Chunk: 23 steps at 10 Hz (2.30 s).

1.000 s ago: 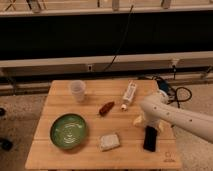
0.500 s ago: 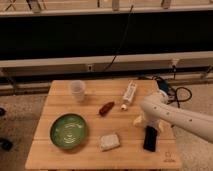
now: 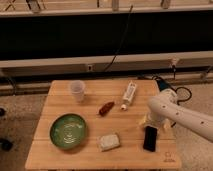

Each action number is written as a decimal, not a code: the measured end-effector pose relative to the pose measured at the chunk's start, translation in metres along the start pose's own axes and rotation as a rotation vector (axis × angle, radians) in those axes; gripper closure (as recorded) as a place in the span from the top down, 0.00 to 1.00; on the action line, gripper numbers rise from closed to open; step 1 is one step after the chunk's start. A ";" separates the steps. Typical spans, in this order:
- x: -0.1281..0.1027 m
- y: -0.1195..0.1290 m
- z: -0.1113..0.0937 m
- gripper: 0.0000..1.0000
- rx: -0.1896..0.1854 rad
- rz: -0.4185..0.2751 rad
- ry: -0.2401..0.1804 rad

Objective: Place the eraser in the ceramic cup

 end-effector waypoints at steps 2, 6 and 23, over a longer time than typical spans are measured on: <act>-0.005 0.007 -0.005 0.80 0.023 -0.008 -0.018; -0.007 0.008 0.007 0.80 0.024 -0.021 -0.041; -0.015 0.003 0.010 0.00 0.011 -0.057 -0.026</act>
